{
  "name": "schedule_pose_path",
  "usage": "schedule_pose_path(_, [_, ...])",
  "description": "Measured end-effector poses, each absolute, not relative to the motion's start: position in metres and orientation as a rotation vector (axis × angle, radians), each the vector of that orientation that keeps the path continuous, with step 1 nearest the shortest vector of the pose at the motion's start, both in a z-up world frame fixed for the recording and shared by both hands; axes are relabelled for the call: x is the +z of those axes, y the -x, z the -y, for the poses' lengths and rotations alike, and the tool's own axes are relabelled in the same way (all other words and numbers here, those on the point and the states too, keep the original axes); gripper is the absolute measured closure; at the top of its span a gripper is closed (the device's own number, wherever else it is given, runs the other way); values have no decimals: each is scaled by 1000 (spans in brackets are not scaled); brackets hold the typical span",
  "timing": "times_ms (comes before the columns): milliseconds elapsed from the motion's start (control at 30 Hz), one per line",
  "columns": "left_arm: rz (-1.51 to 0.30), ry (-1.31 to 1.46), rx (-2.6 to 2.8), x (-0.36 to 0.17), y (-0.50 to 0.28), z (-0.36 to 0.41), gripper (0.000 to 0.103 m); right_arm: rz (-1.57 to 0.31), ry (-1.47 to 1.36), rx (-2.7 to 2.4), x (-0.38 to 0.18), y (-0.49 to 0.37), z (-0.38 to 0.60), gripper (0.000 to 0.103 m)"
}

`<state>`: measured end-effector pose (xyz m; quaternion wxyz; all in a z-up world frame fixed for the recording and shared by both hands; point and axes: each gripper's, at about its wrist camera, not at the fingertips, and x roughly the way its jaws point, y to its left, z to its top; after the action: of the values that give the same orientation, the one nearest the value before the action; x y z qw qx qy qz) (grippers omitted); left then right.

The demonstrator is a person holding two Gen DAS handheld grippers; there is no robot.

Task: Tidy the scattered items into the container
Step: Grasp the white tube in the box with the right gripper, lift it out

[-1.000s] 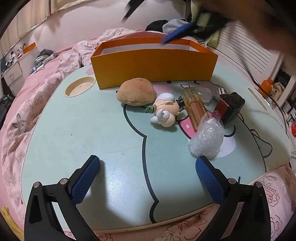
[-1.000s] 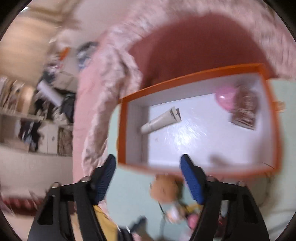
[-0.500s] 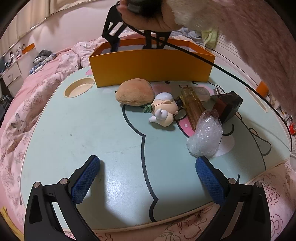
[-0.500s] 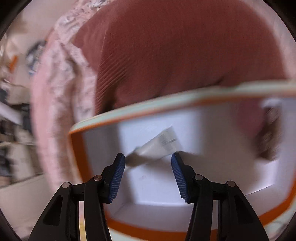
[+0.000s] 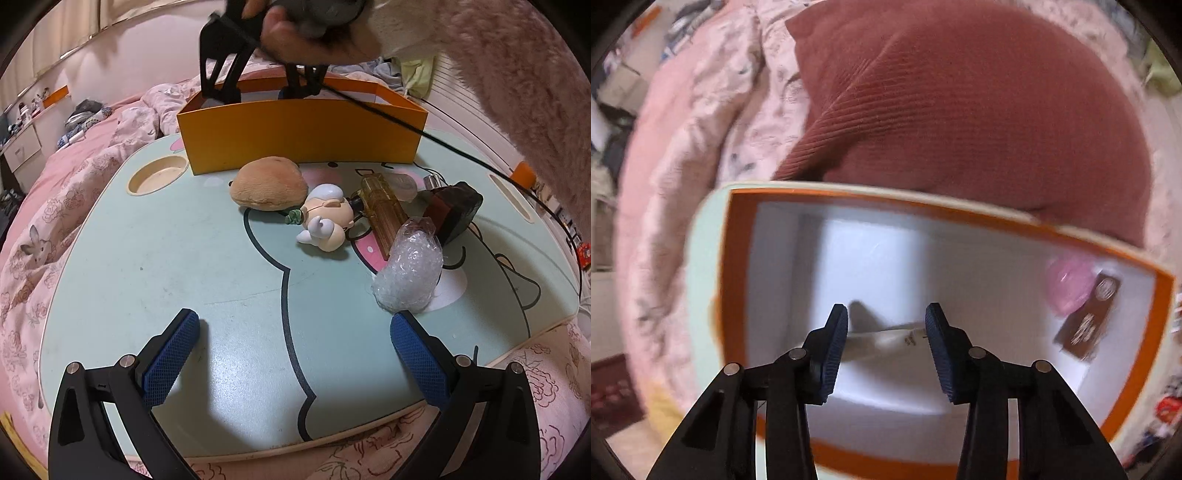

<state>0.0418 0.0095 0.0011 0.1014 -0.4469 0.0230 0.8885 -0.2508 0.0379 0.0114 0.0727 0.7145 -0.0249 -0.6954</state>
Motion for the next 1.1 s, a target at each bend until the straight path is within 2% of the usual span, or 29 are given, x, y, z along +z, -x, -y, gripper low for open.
schedule_pose_path(167, [-68, 1320, 2625, 1, -42, -9, 0, 211, -2215, -2007, 10, 245, -62, 51])
schedule_pose_path(267, [-68, 1319, 2625, 1, -42, -9, 0, 384, -2252, -1856, -7, 245, -70, 51])
schedule_pose_path(300, [-68, 1319, 2624, 1, -42, -9, 0, 401, -2249, -1829, -12, 245, -69, 47])
schedule_pose_path(367, [-63, 1321, 2622, 1, -42, -8, 0, 407, -2216, -1852, -12, 246, -68, 47])
schedule_pose_path(433, [-64, 1318, 2623, 2, -43, -8, 0, 488, -2198, -1858, -13, 246, -73, 48])
schedule_pose_path(467, [-66, 1317, 2624, 2, -43, -8, 0, 583, -2169, -1851, -13, 248, -76, 53])
schedule_pose_path(533, [-65, 1316, 2624, 2, -43, -8, 0, 787, -2081, -1873, -11, 244, -92, 54])
schedule_pose_path(667, [-66, 1316, 2624, 1, -44, -8, 0, 802, -2021, -1991, -4, 249, -107, 54])
schedule_pose_path(800, [-66, 1315, 2625, 2, -44, -8, 0, 688, -2052, -1993, 1, 246, -99, 54])
schedule_pose_path(933, [-64, 1314, 2624, 1, -44, -8, 0, 218, -2027, -2098, 23, 233, -59, 54])
schedule_pose_path(1033, [-63, 1317, 2623, 1, -44, -8, 0, -116, -2005, -2141, 16, 219, -33, 54])
schedule_pose_path(1100, [-59, 1315, 2622, 1, -43, -7, 0, -236, -1989, -2188, 14, 213, -28, 79])
